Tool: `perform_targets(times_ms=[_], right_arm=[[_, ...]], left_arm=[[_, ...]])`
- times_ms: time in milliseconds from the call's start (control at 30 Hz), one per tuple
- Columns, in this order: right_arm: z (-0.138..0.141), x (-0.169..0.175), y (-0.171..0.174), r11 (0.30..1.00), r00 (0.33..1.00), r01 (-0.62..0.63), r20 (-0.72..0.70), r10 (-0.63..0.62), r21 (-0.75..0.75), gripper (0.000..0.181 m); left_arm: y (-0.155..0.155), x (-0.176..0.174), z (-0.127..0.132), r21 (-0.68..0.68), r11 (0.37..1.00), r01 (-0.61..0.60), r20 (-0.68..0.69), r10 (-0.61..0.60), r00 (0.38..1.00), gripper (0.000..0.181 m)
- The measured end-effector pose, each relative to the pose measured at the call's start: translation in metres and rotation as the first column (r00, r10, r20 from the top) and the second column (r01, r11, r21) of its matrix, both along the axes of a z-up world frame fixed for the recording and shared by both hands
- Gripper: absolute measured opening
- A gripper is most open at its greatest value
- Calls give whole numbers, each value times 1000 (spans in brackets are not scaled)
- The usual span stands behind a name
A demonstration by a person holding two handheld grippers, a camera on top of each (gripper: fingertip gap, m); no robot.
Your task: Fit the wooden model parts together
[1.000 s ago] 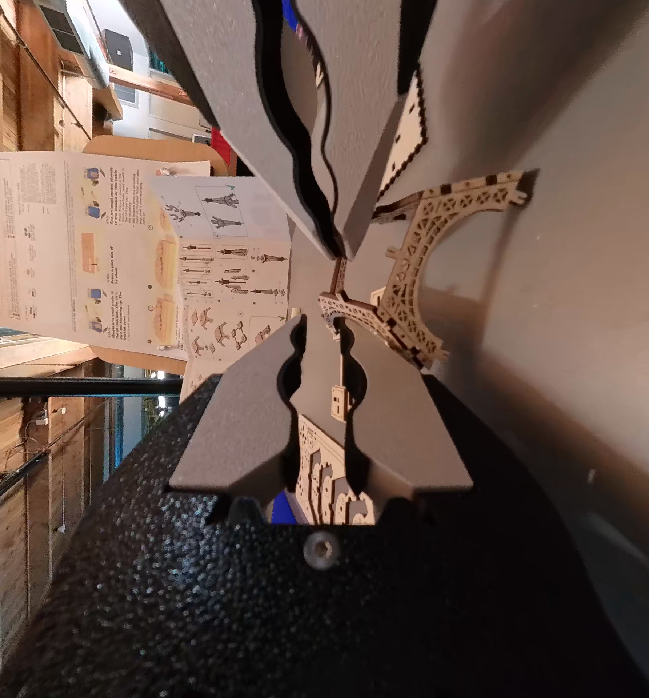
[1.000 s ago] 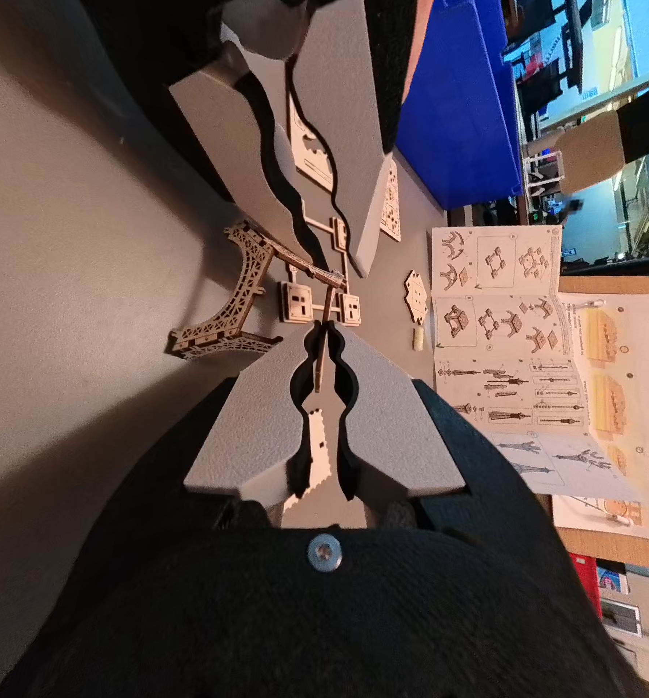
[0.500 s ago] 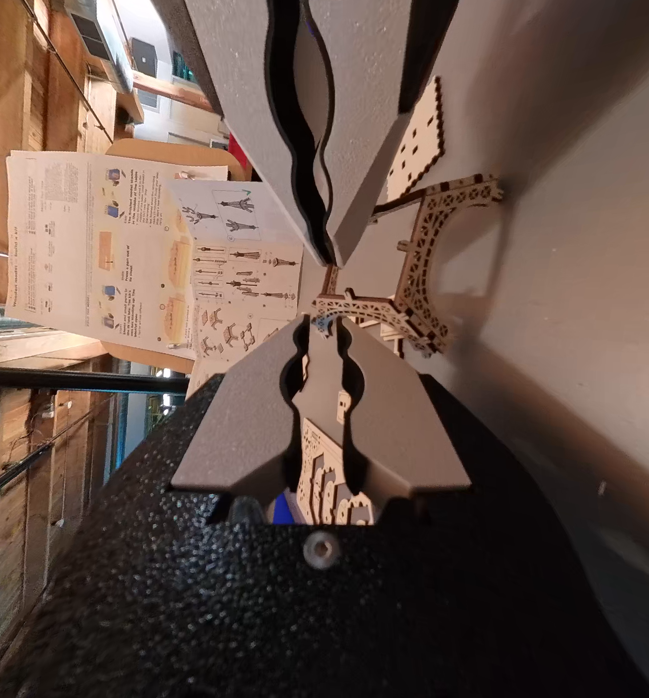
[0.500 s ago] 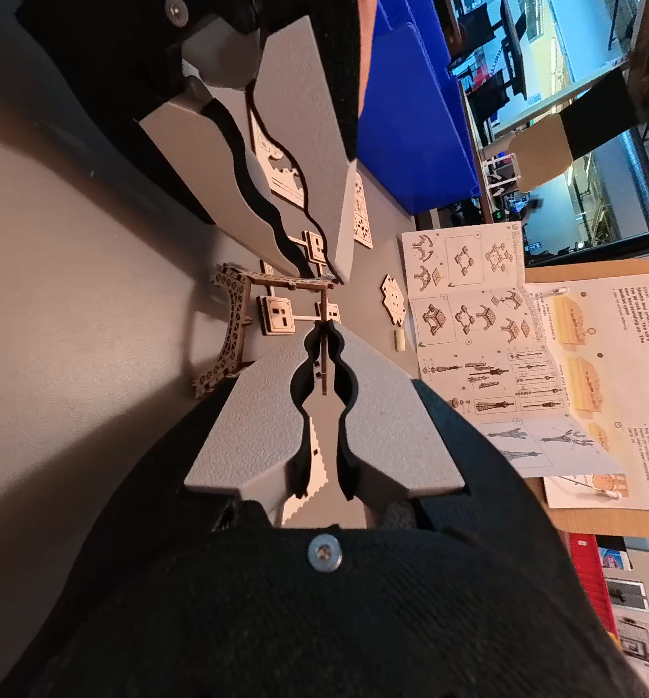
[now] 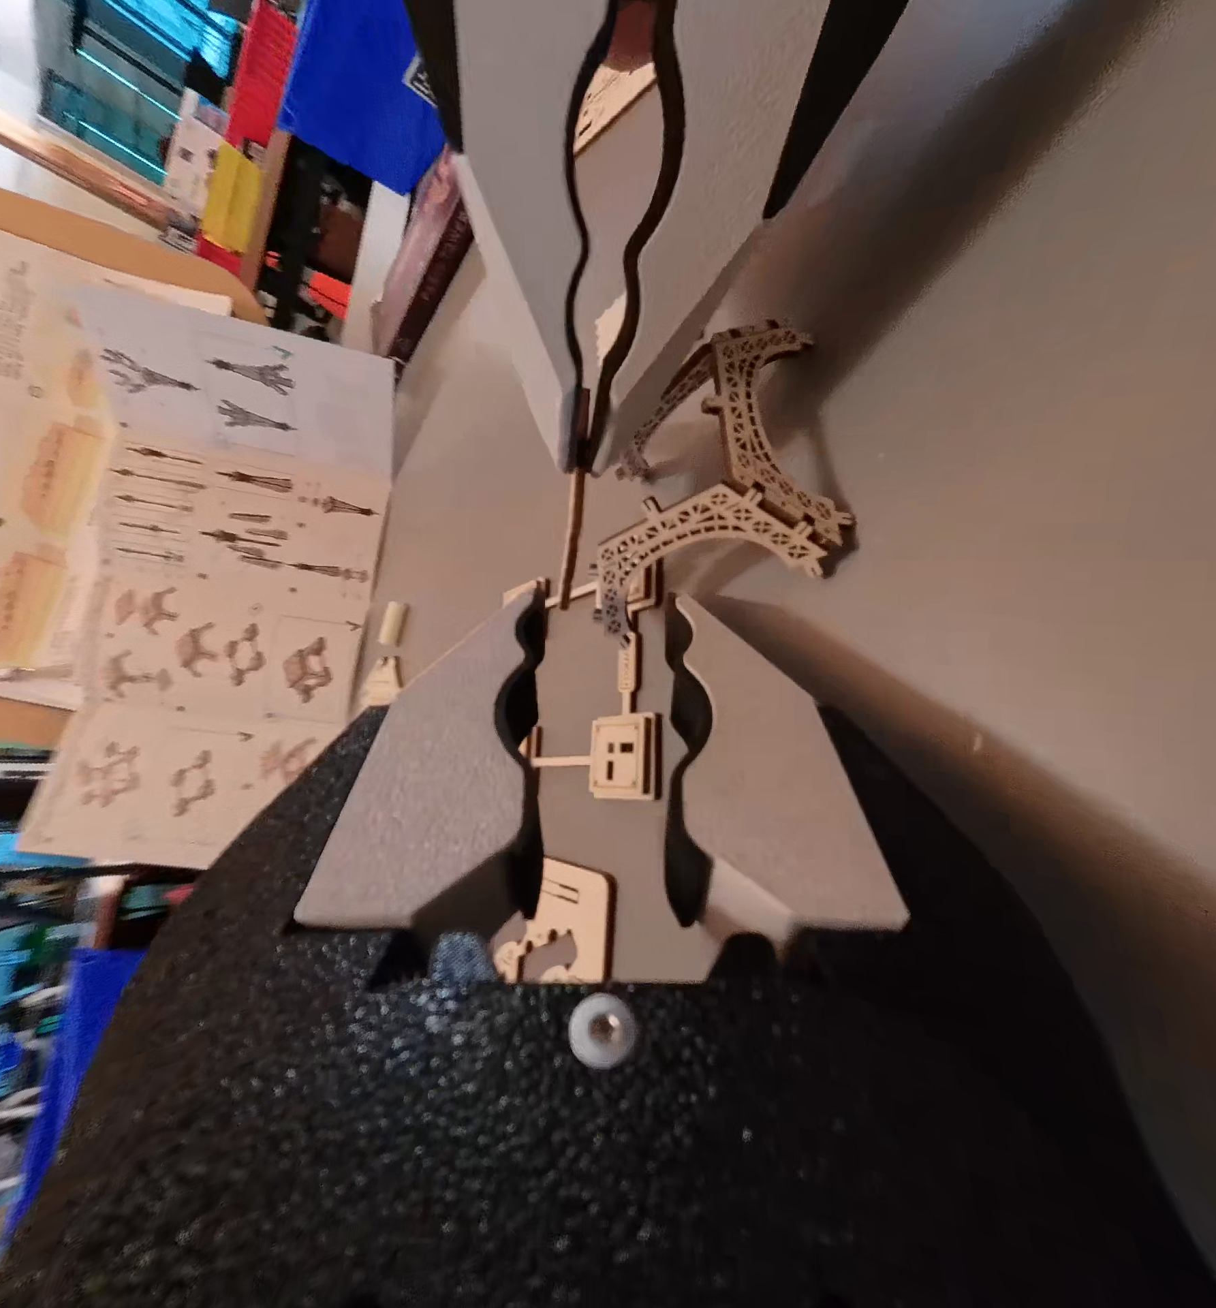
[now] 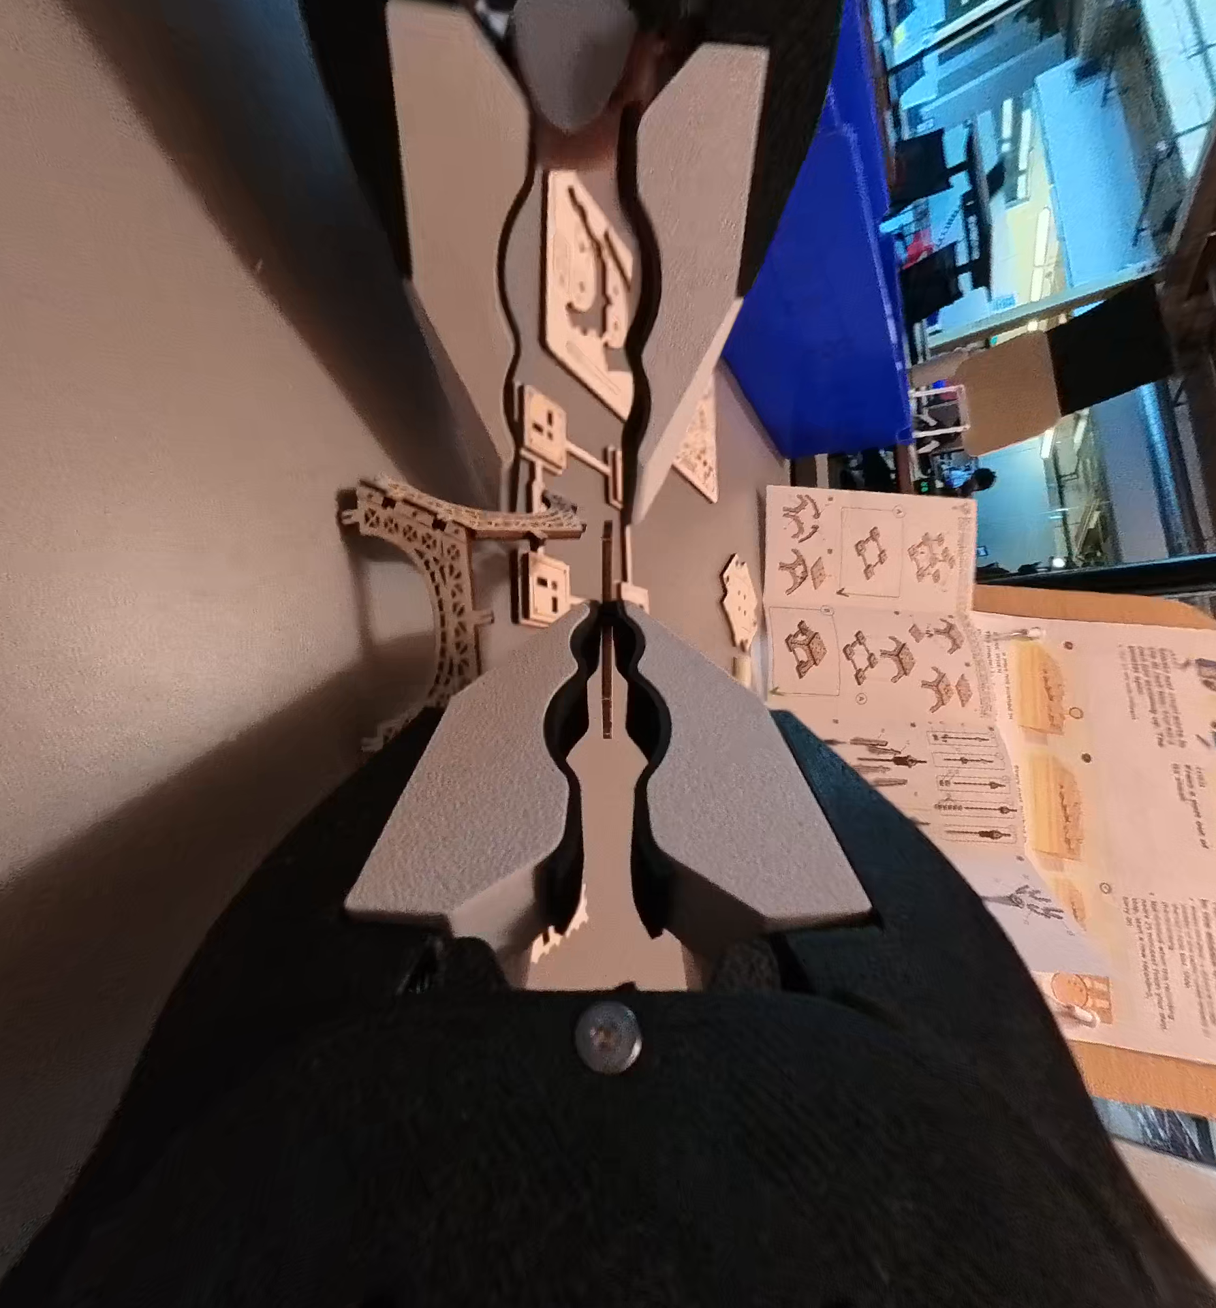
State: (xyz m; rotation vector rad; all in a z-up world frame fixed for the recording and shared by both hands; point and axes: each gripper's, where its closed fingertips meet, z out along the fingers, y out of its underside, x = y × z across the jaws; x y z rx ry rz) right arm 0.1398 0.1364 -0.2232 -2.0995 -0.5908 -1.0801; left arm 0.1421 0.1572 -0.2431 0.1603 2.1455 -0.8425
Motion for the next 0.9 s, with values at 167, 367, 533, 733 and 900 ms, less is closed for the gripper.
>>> perform_targets(times_ms=[167, 367, 533, 733, 900], right_arm=[[-12, -1, -8, 985, 982, -144, -141, 130, -95, 1], [-11, 5, -9, 921, 907, -339, -326, 266, -191, 1], [-7, 6, 4, 878, 849, -442, -402, 344, -183, 1], [-12, 5, 3, 852, 840, -485, -379, 389, -198, 1], [-13, -4, -1, 809, 812, -545, -378, 445, -220, 1]], left_arm=[[2, -9, 4, -146, 989, 12, -273, -52, 960, 32], [1, -24, 10, -256, 963, 80, -638, -230, 735, 32], [0, -13, 1, -231, 960, 159, -686, -276, 673, 33], [-10, -12, -1, -296, 934, 198, -705, -354, 615, 29], [-10, -22, 3, -274, 933, 232, -781, -357, 512, 31]])
